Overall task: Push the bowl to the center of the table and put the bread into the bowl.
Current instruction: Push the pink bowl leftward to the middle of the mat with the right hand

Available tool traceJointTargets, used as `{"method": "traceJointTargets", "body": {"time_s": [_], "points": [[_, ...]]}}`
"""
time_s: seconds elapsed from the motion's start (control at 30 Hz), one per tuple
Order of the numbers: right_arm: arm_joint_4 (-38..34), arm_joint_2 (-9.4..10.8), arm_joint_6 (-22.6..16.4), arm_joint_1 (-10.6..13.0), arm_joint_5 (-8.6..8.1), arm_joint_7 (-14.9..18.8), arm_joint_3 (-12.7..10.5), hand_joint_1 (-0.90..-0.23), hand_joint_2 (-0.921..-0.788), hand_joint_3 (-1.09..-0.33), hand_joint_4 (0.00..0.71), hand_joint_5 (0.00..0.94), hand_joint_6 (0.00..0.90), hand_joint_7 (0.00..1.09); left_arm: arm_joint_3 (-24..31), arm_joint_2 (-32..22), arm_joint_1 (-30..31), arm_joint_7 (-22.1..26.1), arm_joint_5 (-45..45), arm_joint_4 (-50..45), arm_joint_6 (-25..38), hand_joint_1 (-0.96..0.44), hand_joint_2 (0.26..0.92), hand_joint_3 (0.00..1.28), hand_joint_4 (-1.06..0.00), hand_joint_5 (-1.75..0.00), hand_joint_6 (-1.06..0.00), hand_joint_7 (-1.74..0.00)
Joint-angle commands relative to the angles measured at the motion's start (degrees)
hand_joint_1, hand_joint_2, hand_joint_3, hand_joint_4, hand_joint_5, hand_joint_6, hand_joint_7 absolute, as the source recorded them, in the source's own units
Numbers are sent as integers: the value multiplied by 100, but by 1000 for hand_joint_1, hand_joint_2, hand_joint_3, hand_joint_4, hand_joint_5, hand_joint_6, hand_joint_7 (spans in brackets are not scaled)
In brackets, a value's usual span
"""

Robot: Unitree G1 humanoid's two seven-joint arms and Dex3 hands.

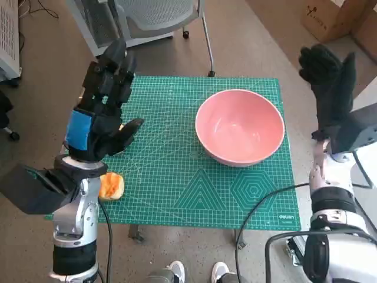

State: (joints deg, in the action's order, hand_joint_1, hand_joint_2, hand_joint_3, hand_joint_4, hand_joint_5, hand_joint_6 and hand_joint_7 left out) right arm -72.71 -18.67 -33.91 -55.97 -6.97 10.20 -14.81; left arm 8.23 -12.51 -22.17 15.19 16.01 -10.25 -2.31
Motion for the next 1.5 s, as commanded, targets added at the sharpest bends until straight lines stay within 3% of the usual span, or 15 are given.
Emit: {"method": "traceJointTargets", "body": {"time_s": [0.03, 0.5, 0.73, 1.23, 1.5], "points": [[-202, 82, 327, 78, 151, -204, 34, -609, -921, -810, 120, 0, 275, 1, 54, -34, 74, 3, -12, -27, -37, -613, 921, 238, -73, -3, 1, -349], [-351, 506, 1032, 202, 9, 76, -165, -594, -921, -869, 89, 0, 255, 0, 128, -54, 197, -2, -2, -75, -34, -622, 921, 232, -79, -6, 1, -381], [-351, 854, 1345, 174, -165, 208, -394, -583, -921, -894, 68, 0, 253, 1, 176, -91, 332, -21, 10, -222, 31, -628, 921, 226, -71, -1, 1, -393], [-337, 1489, 1519, 57, -159, 230, -398, -578, -921, -922, 90, 10, 253, 3, 288, -213, 666, -102, -61, -549, 136, -652, 921, 220, -72, -6, 1, -359], [-361, 1751, 1548, -44, -198, 335, -443, -593, -921, -902, 104, 13, 280, 17, 400, -269, 868, -143, -40, -791, 219, -646, 921, 216, -90, -13, 1, -389]]}}
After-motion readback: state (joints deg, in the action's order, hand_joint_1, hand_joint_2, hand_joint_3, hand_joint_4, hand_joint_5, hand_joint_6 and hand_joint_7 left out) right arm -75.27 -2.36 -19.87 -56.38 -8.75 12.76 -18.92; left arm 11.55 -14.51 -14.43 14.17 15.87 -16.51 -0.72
